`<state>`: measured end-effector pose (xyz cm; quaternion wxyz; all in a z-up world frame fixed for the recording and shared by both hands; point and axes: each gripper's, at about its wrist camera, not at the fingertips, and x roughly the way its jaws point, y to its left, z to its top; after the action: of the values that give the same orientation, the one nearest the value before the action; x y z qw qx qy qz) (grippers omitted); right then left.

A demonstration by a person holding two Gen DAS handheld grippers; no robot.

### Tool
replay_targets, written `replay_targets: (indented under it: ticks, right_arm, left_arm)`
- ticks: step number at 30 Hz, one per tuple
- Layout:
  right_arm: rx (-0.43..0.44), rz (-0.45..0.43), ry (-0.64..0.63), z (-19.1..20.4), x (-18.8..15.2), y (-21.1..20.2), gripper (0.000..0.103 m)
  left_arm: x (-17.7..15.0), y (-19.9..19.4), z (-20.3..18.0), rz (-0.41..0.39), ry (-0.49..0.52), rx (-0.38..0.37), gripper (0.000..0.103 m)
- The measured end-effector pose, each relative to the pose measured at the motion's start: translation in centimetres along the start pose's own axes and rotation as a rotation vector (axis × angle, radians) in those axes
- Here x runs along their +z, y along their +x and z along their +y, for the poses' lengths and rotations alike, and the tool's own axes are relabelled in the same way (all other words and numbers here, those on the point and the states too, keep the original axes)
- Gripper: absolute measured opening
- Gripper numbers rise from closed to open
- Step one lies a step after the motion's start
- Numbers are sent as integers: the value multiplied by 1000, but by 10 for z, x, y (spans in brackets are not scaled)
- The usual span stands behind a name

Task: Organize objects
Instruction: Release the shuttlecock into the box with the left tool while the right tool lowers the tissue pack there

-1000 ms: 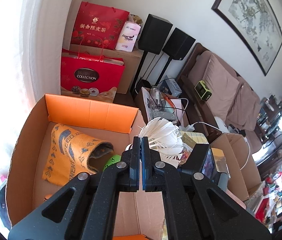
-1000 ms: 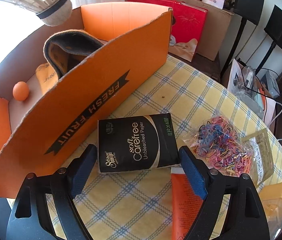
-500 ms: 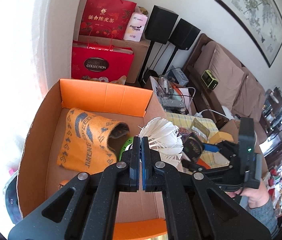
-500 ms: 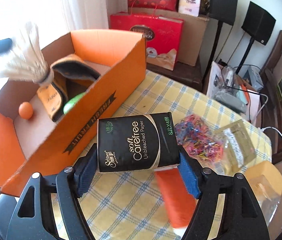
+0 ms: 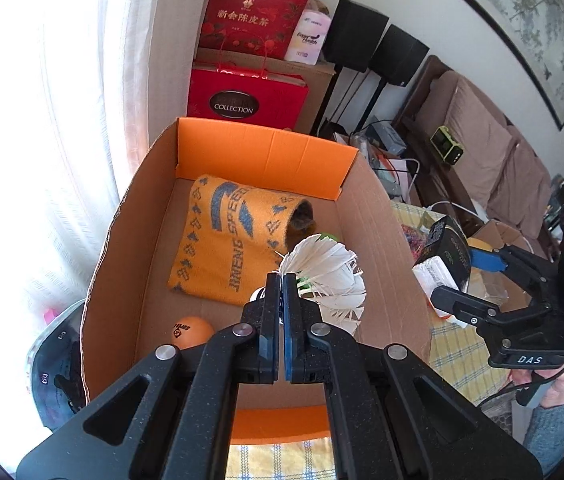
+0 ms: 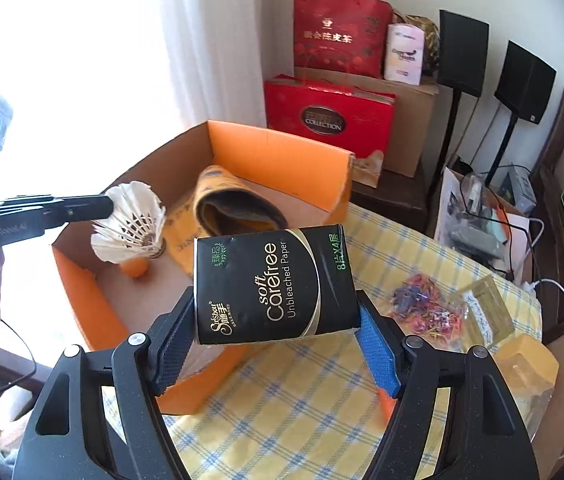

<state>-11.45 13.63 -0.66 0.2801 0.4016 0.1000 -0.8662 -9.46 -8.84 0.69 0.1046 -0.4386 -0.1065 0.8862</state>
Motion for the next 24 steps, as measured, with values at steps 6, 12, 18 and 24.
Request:
replay_targets:
  ticks: [6,12,18,24]
  right_arm:
    - [33,19,-52,37,1,14,76]
    - [46,52,-104,61,-1,34,76]
    - [38,74,-137,72,-5,43,76]
    - [9,62,-108,67,0,45,76]
  left_arm:
    - [-12,6,10,34,-11,49,2]
    - [-16,1,27,29,-75,41,26]
    - [-11,-5,27,8,-71,35,32]
    - [-9,-5,23,-1,-76,11,46]
